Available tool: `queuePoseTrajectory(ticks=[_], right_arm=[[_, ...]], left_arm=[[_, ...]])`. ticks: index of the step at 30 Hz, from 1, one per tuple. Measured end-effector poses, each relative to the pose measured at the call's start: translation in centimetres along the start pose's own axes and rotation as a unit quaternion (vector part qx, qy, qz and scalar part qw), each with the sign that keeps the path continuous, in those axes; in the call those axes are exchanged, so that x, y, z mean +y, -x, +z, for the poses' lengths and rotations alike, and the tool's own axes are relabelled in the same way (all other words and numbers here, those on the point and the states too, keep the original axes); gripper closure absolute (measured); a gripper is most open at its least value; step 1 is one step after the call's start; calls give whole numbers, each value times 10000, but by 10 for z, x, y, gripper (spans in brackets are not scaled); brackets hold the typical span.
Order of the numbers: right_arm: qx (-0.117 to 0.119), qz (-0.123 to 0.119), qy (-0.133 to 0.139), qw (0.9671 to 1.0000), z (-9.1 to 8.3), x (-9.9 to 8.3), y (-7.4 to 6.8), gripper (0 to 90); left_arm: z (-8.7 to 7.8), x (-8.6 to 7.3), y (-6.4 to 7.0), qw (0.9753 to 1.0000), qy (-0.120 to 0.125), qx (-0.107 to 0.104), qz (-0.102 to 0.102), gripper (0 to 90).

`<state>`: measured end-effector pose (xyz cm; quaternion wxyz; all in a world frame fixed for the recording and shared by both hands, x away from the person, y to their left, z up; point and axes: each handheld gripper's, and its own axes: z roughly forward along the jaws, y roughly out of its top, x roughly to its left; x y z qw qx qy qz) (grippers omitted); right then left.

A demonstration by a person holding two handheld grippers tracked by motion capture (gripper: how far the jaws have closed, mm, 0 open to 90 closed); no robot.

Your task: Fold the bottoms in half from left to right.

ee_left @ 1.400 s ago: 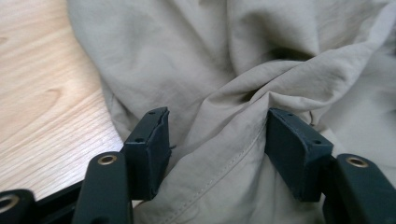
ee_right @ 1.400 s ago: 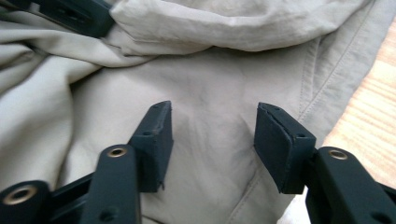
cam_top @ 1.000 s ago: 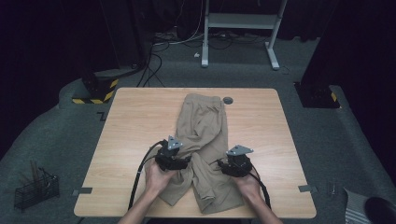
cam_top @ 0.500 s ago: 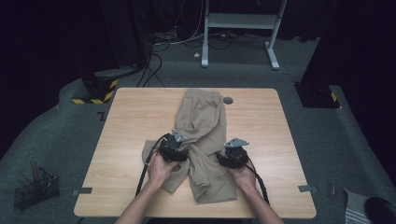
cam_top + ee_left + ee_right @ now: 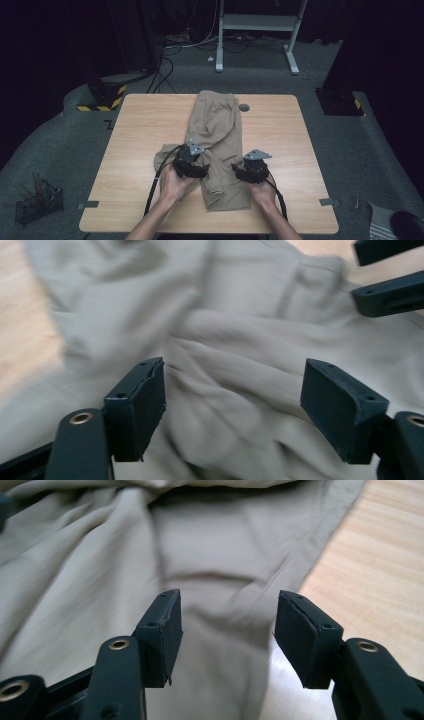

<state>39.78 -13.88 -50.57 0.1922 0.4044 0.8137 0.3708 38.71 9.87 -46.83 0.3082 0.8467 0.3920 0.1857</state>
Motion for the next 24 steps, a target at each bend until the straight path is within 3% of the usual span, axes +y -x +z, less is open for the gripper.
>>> queuePoseTrajectory(ticks=[3, 7, 8, 14, 19, 24], right_arm=[[-34, -137, -82, 9999, -2, -10, -7, 438], [-77, -253, -193, 9995, 3, -20, -11, 430], [-65, -231, -184, 9995, 2, -20, -10, 427], [80, -193, -217, 9995, 4, -20, 2, 380], [174, -167, -268, 9993, 4, -19, 12, 375], [115, -228, -323, 9992, -1, -21, 11, 383]], left_arm=[[9, -5, 15, 9992, -265, 252, 130, 213], [24, -14, 23, 9955, -706, 563, 281, 183], [26, -17, 22, 9945, -792, 621, 305, 181], [16, -31, 3, 9937, -817, 750, 173, 175], [8, -41, -13, 9934, -879, 731, -81, 176], [-5, -55, -18, 9914, -985, 859, -48, 196]])
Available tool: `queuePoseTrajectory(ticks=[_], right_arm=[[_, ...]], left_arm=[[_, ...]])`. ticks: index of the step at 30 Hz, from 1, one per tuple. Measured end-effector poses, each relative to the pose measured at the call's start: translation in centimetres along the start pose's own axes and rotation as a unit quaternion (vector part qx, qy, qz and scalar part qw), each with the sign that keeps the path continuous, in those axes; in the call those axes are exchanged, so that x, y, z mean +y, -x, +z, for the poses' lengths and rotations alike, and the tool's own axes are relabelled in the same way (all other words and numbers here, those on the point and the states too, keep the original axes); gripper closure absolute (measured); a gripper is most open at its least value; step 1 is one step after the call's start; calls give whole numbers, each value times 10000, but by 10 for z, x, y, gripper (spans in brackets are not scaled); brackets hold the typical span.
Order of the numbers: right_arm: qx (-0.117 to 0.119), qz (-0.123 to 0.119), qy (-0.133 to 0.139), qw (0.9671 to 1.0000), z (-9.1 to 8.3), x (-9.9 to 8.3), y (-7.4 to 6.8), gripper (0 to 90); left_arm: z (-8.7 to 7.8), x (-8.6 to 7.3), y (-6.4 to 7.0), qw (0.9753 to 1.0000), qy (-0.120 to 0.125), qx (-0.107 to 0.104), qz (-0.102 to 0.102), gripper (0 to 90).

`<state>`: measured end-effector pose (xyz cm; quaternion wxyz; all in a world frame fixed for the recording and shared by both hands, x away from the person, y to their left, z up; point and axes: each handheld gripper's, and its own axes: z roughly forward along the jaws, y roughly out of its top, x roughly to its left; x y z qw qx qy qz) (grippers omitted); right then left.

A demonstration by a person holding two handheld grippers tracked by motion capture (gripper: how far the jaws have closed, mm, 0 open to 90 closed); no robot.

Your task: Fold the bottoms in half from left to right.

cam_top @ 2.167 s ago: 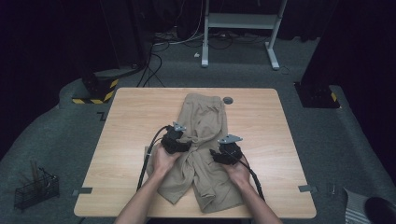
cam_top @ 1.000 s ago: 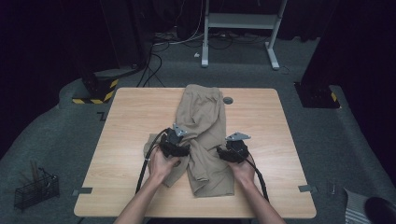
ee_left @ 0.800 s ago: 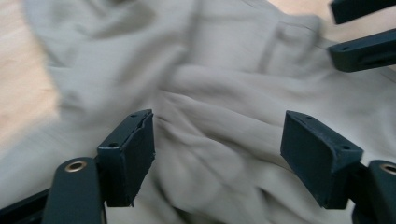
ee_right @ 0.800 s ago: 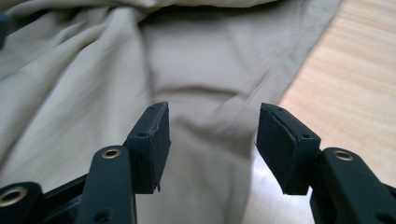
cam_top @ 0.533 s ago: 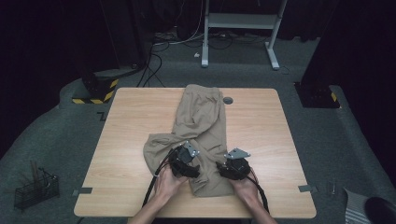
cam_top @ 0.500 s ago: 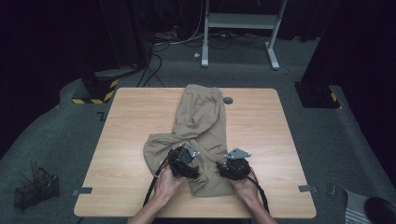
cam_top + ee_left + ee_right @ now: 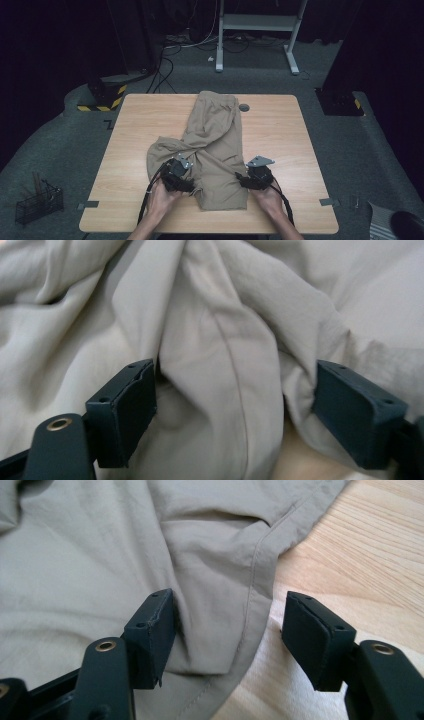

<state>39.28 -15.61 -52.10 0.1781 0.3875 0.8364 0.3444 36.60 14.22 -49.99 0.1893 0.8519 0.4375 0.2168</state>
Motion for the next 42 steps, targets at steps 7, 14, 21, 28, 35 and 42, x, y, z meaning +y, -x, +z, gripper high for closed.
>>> queuePoseTrajectory(ticks=[7, 14, 21, 28, 35, 42], right_arm=[[-75, 156, 209, 9996, -10, 1, 2, 415], [-203, 139, 68, 9997, 5, 4, 3, 433], [-304, 311, -25, 9990, 4, 8, 10, 429], [-39, 285, 228, 9993, 11, 21, -4, 437], [91, 359, 218, 9991, 13, 16, -5, 439], [191, 132, 373, 9990, 6, 20, -13, 442]], left_arm=[[-9, -8, -10, 9998, 129, -48, -170, 213], [-3, -10, -11, 9999, 13, 31, -126, 205], [-13, -15, -23, 9986, 297, -162, -414, 252], [-16, 1, -47, 9909, 844, -357, -989, 267], [-8, 7, -85, 9854, 860, -195, -1454, 222], [3, 4, -114, 9789, 874, -90, -1844, 253]])
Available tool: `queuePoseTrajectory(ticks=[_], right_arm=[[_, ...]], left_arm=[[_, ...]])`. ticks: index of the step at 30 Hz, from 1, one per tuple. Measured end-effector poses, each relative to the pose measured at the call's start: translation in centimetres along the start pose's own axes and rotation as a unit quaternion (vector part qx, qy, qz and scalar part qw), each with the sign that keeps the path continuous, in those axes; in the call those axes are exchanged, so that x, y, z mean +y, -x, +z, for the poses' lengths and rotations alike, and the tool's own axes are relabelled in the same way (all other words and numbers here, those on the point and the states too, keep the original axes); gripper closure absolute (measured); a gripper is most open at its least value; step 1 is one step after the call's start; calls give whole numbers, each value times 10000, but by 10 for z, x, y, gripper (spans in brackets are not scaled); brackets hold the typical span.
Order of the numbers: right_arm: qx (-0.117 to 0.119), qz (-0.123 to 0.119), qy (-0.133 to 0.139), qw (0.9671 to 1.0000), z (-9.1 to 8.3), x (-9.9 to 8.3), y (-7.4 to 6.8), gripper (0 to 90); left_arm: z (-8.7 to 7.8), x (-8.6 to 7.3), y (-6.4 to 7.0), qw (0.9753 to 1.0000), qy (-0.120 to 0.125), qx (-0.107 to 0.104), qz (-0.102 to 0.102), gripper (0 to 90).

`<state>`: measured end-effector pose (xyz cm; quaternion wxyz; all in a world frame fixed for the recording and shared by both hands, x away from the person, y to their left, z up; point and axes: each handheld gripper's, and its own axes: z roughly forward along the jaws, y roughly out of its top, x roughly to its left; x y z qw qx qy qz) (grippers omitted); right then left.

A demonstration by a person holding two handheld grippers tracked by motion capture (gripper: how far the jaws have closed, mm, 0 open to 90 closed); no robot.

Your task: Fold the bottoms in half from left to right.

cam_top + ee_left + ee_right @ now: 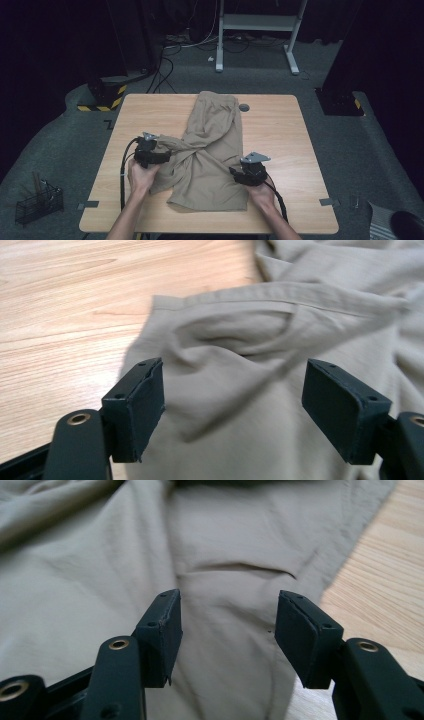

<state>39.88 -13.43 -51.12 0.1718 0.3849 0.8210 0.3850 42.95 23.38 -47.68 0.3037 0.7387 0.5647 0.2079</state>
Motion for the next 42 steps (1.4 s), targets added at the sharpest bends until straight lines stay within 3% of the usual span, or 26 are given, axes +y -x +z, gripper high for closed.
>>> queuePoseTrajectory(ticks=[6, 10, 15, 19, 22, 25, 28, 30, 33, 35, 37, 42], right_arm=[[109, -93, -39, 9999, 7, 0, -9, 442], [154, -201, -94, 9996, 13, 0, -13, 443], [150, -376, -212, 9990, 19, -1, -17, 450], [157, -374, -213, 9989, 20, 0, -16, 448], [147, -367, -212, 9990, 20, 0, -17, 446], [148, -357, -212, 9990, 20, 0, -16, 446], [146, -355, -215, 9990, 20, 0, -16, 446], [140, -353, -216, 9990, 20, 0, -16, 446], [131, -341, -220, 9991, 20, 0, -17, 446], [131, -336, -222, 9991, 20, 0, -17, 446], [132, -334, -222, 9991, 20, 0, -17, 446], [132, -332, -222, 9991, 20, 0, -17, 445]], left_arm=[[13, 2, -9, 9999, -65, 66, -72, 248], [28, 0, -15, 9996, -250, 3, -113, 263], [39, -3, -18, 9990, -420, 98, -87, 381], [37, -3, -18, 9990, -426, 144, 11, 633], [32, -4, -21, 9988, -476, 101, -9, 737], [12, -2, -22, 9998, -217, -25, 2, 786], [-7, 0, -18, 9993, 116, -364, 25, 866], [-11, 2, -15, 9984, 170, -544, 56, 875], [-4, 3, -16, 9987, 103, -494, 97, 856], [2, 4, -20, 9992, 126, -390, -7, 703], [12, 4, -24, 9993, 133, -302, -148, 608], [32, 1, -27, 9995, -148, -197, -200, 457]])
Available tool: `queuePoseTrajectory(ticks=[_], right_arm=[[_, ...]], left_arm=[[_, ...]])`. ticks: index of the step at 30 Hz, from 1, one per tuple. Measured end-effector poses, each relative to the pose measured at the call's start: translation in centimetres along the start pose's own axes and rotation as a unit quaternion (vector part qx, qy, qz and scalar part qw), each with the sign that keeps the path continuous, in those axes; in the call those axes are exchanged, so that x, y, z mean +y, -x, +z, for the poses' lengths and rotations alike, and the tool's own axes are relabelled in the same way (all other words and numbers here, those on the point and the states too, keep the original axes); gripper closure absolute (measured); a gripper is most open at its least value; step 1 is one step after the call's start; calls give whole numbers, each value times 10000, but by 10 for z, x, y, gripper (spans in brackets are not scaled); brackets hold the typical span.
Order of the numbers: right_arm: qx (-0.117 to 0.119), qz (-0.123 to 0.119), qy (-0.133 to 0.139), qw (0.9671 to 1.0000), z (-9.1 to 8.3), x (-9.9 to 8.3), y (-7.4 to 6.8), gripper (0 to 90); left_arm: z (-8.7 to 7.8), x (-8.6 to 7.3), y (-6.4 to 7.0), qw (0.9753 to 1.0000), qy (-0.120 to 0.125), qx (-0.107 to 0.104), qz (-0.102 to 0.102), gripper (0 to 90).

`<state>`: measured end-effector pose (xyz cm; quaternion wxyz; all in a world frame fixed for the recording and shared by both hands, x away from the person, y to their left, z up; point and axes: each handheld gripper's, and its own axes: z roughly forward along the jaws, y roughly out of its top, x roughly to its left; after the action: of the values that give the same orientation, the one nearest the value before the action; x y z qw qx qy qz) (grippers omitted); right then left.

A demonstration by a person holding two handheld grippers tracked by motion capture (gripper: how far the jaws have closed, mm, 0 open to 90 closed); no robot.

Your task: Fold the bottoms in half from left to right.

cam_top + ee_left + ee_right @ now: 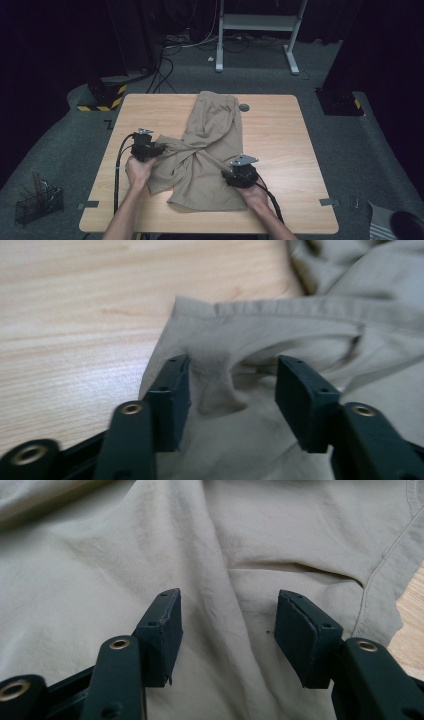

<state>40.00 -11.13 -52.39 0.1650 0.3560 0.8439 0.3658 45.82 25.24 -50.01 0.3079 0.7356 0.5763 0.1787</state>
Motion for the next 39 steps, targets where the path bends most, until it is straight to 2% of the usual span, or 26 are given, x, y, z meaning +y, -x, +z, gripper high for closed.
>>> queuePoseTrajectory(ticks=[4, 5, 6, 9, 12, 13, 14, 16, 20, 22, 25, 29, 32, 35, 37, 38, 39], right_arm=[[-2, 0, -1, 10000, 0, 0, 0, 443], [-3, 2, -1, 10000, 0, 0, 0, 443], [-3, 4, -3, 10000, 0, 0, 0, 442], [-3, 5, -3, 10000, 0, 0, 0, 441], [-6, 3, -2, 10000, 0, 0, 0, 439], [-6, -4, 3, 10000, 0, 0, 0, 438], [-9, -3, 2, 10000, 0, 0, 0, 438], [-11, -2, 3, 10000, 0, 0, 0, 437], [-21, 18, 1, 10000, 1, 0, 0, 434], [-24, 26, -2, 10000, 1, 1, 0, 432], [-31, 32, -4, 10000, 1, 1, 0, 432], [-8, -65, 23, 10000, 0, 0, -2, 456], [42, -126, 53, 9999, -6, 0, -6, 460], [109, -37, 84, 9999, -13, -3, -7, 460], [153, -21, -6, 9999, -14, -7, -7, 456], [160, -42, -98, 9998, -13, -9, -7, 451], [121, -98, -40, 9999, -13, -11, -8, 454]], left_arm=[[8, -1, -2, 9999, -144, 65, 0, 480], [10, -2, -2, 9998, -153, 146, 22, 515], [9, -2, -2, 9997, -158, 167, -45, 555], [9, -1, -5, 9996, -202, 121, -178, 656], [7, -1, -3, 9994, -300, 164, -4, 815], [7, 0, -1, 9992, -346, 150, 114, 870], [6, -1, 0, 9991, -366, 127, 178, 888], [2, 0, 5, 9993, -274, 62, 258, 896], [-15, 4, 10, 9993, 116, -278, 227, 896], [-26, 6, 15, 9981, 321, -481, 228, 896], [-37, 3, 28, 9957, 494, -661, 431, 896], [-37, -6, 45, 9930, 391, -909, 649, 896], [-36, -15, 57, 9898, 323, -1185, 716, 896], [-32, -25, 70, 9873, 193, -1257, 957, 896], [-23, -30, 77, 9863, 28, -1225, 1101, 895], [-17, -32, 79, 9864, -55, -1220, 1103, 895], [-12, -33, 79, 9864, -108, -1207, 1113, 896]])
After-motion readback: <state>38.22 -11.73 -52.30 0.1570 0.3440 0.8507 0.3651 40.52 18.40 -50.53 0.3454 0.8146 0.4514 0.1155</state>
